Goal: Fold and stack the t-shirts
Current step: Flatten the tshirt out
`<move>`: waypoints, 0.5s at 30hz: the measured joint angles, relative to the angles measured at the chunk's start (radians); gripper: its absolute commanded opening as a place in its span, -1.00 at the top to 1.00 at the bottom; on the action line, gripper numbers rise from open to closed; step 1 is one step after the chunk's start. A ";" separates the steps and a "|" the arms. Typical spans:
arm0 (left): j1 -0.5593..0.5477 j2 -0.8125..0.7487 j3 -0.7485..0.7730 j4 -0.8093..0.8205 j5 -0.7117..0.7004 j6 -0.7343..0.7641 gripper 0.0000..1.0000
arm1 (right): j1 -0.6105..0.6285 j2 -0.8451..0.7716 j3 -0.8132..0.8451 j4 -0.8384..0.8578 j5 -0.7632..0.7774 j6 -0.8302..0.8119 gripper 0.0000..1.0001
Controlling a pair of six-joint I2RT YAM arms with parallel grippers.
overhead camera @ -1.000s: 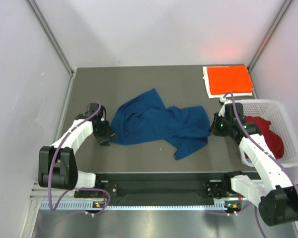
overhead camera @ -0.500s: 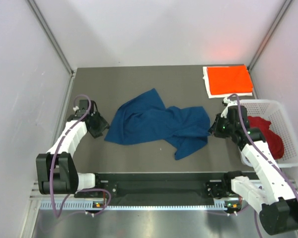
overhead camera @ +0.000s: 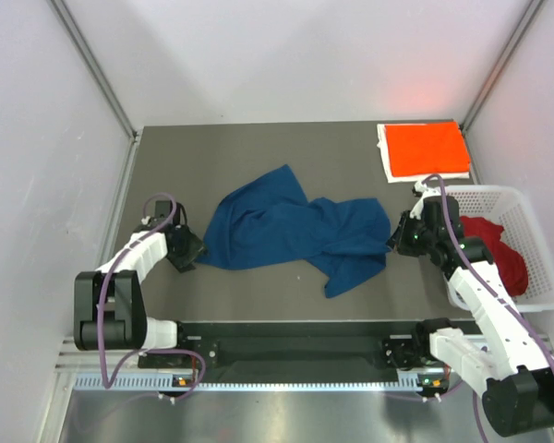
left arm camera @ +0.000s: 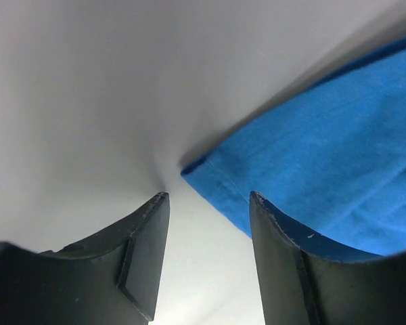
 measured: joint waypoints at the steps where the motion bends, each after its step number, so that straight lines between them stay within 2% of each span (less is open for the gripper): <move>1: 0.001 0.011 -0.005 0.011 0.000 -0.003 -0.07 | 0.000 0.000 0.000 0.000 0.000 0.000 1.00; 2: 0.001 0.023 -0.006 0.017 0.000 -0.005 -0.03 | 0.000 0.000 0.000 0.000 0.000 0.000 1.00; 5: 0.002 0.047 -0.001 0.053 0.006 -0.021 0.75 | 0.000 0.000 0.000 0.003 0.001 -0.001 1.00; 7: 0.003 0.067 0.004 0.077 0.012 -0.024 1.00 | 0.000 0.000 0.000 0.010 0.001 -0.001 1.00; 12: 0.003 0.097 0.080 0.023 0.000 -0.013 1.00 | 0.001 0.035 0.044 0.044 0.040 -0.027 1.00; 15: 0.005 0.101 0.277 -0.083 -0.049 0.007 1.00 | 0.001 0.109 0.210 0.052 0.089 -0.079 1.00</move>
